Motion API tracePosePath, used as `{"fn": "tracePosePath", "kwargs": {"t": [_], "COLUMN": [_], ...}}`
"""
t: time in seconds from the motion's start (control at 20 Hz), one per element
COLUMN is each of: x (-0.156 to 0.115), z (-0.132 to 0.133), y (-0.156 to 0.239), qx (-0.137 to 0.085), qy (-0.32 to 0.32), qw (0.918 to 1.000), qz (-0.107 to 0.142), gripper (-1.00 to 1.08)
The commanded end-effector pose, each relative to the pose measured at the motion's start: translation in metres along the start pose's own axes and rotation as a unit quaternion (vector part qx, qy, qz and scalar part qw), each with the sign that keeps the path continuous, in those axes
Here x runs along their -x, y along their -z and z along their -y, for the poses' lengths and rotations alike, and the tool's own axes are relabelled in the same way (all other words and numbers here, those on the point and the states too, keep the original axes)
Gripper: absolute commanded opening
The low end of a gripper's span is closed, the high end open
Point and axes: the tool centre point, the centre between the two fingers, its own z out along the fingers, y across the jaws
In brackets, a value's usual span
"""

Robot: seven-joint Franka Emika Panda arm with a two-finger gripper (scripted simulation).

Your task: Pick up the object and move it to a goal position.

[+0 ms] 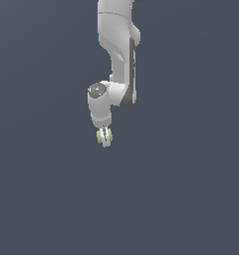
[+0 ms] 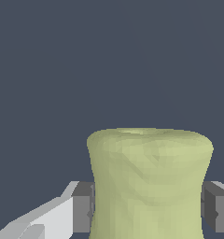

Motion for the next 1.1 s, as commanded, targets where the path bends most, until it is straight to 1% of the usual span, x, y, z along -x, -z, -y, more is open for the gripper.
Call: {"fn": "tracePosePath", "kwargs": {"t": [0.0,0.6,0.8,1.05], "x": [0.000,-0.001,-0.002,-0.006], "z": [0.000,0.002,0.010,0.027], "y": [-0.001,0.000,0.000,0.001], "qx": [0.000,-0.001,-0.001,-0.001], "qy": [0.000,0.000,0.000,0.000], "qw": [1.0000,1.0000,1.0000,1.0000], "qz": [0.000,0.000,0.000,0.000], "gripper": [-1.00,-1.00,-1.00,-1.00]}}
